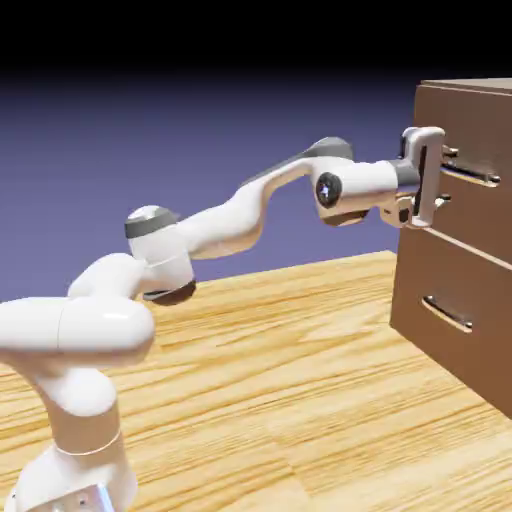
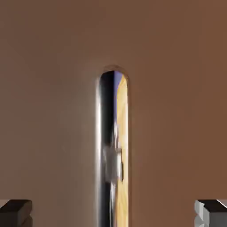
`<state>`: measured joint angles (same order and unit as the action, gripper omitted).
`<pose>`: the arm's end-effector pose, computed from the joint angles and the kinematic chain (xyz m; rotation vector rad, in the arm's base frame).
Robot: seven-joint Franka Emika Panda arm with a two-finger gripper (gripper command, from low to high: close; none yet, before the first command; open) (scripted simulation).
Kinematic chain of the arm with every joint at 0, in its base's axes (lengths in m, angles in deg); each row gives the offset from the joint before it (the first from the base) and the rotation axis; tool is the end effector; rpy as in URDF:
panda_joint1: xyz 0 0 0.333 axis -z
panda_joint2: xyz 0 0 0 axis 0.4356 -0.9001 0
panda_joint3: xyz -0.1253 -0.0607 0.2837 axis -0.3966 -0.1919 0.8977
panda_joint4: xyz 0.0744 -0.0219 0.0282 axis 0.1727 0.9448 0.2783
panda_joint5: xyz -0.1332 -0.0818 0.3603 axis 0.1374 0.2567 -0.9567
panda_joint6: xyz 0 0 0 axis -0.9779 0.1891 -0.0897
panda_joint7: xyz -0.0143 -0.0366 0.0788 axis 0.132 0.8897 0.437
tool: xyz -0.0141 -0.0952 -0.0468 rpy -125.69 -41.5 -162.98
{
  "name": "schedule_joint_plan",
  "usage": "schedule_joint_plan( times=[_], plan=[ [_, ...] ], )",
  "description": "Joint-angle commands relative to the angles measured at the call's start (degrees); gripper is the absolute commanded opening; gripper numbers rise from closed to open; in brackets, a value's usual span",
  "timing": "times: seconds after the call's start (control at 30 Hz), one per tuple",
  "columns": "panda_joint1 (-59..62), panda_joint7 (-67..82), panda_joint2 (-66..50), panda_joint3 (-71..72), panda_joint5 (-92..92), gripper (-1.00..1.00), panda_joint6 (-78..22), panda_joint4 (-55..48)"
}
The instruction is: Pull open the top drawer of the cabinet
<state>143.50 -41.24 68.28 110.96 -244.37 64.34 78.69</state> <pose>0.6799 0.0538 0.4996 -0.6147 1.4826 -0.6137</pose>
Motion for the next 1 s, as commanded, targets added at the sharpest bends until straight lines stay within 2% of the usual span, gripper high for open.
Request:
schedule_joint_plan(
  times=[0.0,0.1,0.13,0.97],
  plan=[
    [1.32,-0.39,-0.2,0.02,0.09,0.0,0.75,-2.08],
    [4.7,-1.38,-0.72,0.06,0.31,0.0,2.67,-7.42],
    [4.7,-1.38,-0.72,0.06,0.31,-1.0,2.67,-7.42],
    [-30.33,5.05,4.48,-2.12,3.77,-1.0,-12.23,42.4]
  ],
)
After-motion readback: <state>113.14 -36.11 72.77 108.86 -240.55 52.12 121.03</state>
